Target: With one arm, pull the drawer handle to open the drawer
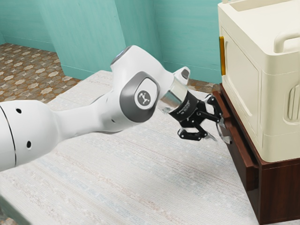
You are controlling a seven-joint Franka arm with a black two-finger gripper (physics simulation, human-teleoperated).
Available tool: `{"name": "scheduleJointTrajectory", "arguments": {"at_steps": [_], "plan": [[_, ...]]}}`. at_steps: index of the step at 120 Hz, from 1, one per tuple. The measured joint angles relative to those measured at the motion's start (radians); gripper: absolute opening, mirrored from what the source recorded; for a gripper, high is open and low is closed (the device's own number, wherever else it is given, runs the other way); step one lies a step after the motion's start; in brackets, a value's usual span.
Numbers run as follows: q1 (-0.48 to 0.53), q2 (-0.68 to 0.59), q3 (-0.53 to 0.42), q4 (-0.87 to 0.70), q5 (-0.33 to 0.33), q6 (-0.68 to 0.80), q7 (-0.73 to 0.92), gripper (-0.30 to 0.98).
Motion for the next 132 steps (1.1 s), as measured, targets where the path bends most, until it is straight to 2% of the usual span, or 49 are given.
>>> {"name": "scheduleJointTrajectory", "arguments": {"at_steps": [72,132], "plan": [[0.001,-0.045,0.031,-0.031,-0.009,-0.016,0.058,-0.06],[0.026,-0.136,0.044,-0.14,0.008,-0.025,0.057,0.0]]}}
